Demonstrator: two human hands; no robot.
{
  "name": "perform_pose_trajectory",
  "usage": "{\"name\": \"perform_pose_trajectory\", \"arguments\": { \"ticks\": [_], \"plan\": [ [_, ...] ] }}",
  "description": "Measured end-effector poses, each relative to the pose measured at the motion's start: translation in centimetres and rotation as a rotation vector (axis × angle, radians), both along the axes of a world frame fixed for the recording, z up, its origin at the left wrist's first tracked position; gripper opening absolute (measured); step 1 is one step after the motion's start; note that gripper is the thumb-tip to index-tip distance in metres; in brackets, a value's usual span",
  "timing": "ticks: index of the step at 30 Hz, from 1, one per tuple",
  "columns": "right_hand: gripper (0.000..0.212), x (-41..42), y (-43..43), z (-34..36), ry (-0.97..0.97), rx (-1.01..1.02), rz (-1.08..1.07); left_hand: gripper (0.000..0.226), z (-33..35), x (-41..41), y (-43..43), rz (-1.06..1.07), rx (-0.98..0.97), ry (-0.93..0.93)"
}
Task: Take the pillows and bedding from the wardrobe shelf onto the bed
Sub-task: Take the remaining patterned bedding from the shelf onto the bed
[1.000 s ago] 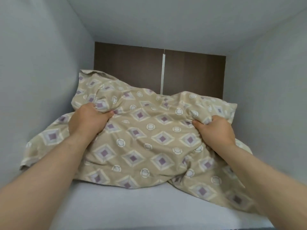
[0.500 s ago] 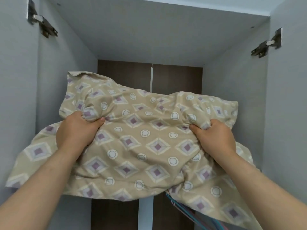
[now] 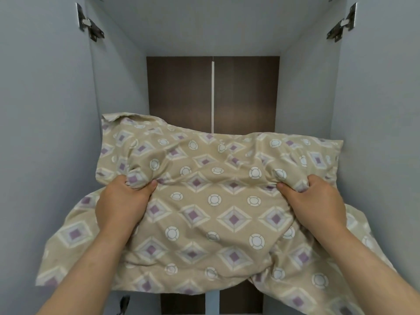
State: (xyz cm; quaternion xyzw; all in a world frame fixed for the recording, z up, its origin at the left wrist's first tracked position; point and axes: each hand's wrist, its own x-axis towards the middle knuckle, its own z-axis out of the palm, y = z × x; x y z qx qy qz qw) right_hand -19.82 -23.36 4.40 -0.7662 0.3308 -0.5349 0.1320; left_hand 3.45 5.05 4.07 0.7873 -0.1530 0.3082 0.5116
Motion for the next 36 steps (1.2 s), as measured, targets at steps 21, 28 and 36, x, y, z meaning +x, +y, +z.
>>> {"name": "perform_pose_trajectory", "arguments": {
  "ticks": [21, 28, 36],
  "plan": [
    [0.06, -14.0, 19.0, -11.4, 0.134, 0.216, -0.316, 0.042, -12.1, -6.4, 9.6, -0.304, 0.131, 0.167],
    [0.06, -22.3, 24.3, -14.3, 0.196, 0.279, -0.491, 0.043, -16.3, -12.3, 10.3, -0.478, 0.175, 0.219],
    [0.06, -35.1, 29.9, -16.1, 0.164, 0.327, -0.684, 0.038, -17.0, -23.3, 9.2, -0.723, 0.244, 0.235]
  ]
}}
